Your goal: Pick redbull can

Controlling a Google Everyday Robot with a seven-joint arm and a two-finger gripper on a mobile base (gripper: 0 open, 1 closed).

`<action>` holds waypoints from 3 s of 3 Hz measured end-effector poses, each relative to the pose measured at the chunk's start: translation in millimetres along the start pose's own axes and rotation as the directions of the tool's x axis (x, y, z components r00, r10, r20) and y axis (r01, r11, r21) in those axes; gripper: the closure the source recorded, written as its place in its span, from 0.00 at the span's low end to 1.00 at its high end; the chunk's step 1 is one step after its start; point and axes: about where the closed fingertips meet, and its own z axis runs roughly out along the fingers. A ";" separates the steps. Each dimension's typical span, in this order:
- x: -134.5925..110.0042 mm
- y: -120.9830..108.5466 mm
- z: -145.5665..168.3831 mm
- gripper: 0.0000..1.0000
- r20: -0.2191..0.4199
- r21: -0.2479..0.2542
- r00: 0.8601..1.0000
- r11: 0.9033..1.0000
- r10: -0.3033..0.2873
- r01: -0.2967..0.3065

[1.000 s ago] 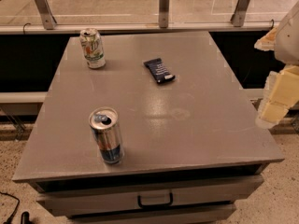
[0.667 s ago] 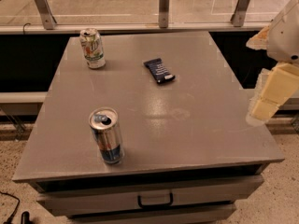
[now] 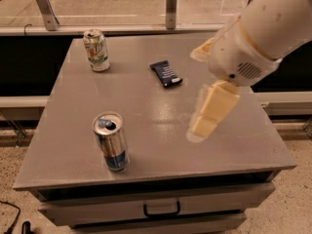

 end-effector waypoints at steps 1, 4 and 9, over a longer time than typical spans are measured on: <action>-38.9 13.1 32.4 0.00 0.083 -0.042 0.996 0.999 -0.029 0.033; -110.8 60.5 106.6 0.00 0.225 -0.169 0.970 0.977 -0.089 0.129; -133.4 39.4 60.6 1.00 0.324 -0.185 0.943 0.972 -0.076 0.142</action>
Offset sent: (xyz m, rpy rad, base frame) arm -0.0196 0.1536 -0.0546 0.1824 0.0888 0.2066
